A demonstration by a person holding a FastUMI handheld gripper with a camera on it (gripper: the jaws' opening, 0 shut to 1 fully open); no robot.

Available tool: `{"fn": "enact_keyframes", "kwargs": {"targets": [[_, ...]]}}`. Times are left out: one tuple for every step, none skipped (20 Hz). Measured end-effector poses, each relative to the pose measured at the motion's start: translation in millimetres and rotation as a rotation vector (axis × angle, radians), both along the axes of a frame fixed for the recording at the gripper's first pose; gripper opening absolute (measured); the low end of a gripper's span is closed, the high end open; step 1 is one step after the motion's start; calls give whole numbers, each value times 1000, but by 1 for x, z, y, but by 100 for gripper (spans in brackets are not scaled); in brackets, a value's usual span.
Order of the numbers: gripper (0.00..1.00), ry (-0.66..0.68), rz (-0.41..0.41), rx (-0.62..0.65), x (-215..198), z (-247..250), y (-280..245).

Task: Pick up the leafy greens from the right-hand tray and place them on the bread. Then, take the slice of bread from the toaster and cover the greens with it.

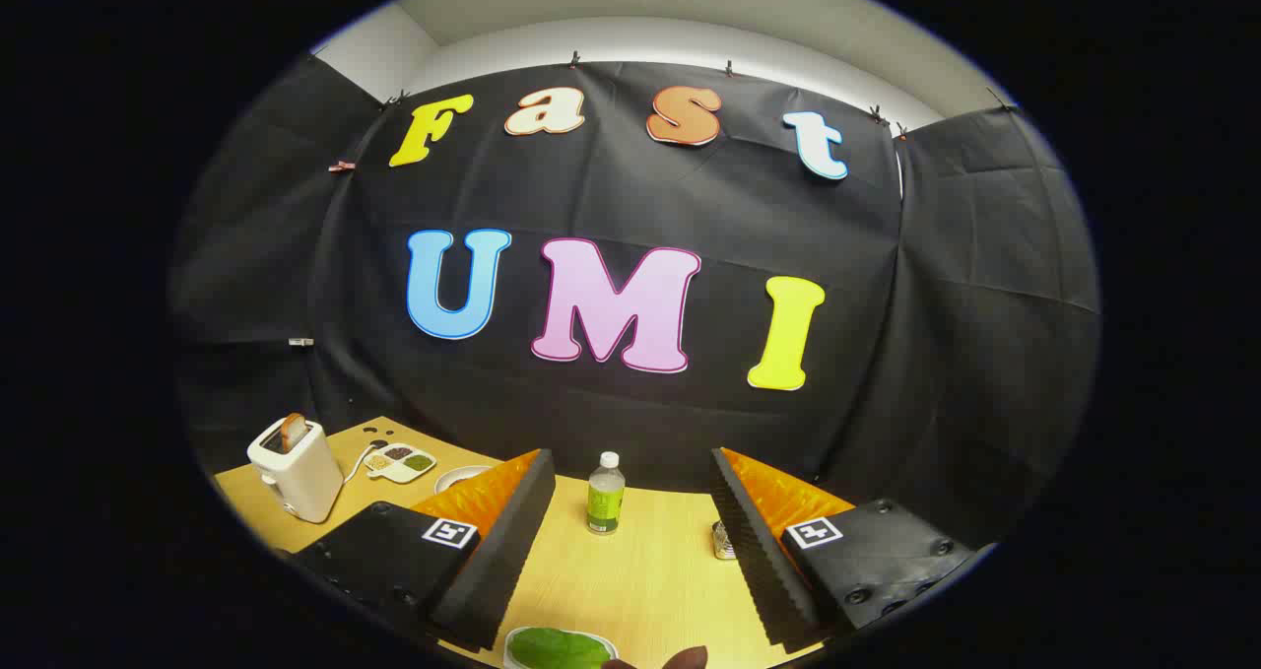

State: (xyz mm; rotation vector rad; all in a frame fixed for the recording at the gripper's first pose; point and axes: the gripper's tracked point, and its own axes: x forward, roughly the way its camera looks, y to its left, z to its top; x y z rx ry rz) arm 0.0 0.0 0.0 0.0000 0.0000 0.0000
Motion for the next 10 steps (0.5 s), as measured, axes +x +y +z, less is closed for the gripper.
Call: {"fn": "enact_keyframes", "kwargs": {"targets": [[98,5,6,-3,0,-2,2],[98,6,8,-6,-1,-2,1],[98,3,8,-5,-2,-2,0],[98,3,10,-3,-2,-3,0],[98,4,11,0,-2,-3,0],[98,6,10,4,-2,-4,-1],[98,7,11,10,-2,-4,-1],[98,9,13,16,-1,-5,0],[98,10,18,22,-1,-6,2],[98,13,25,25,-1,-7,4]]}}
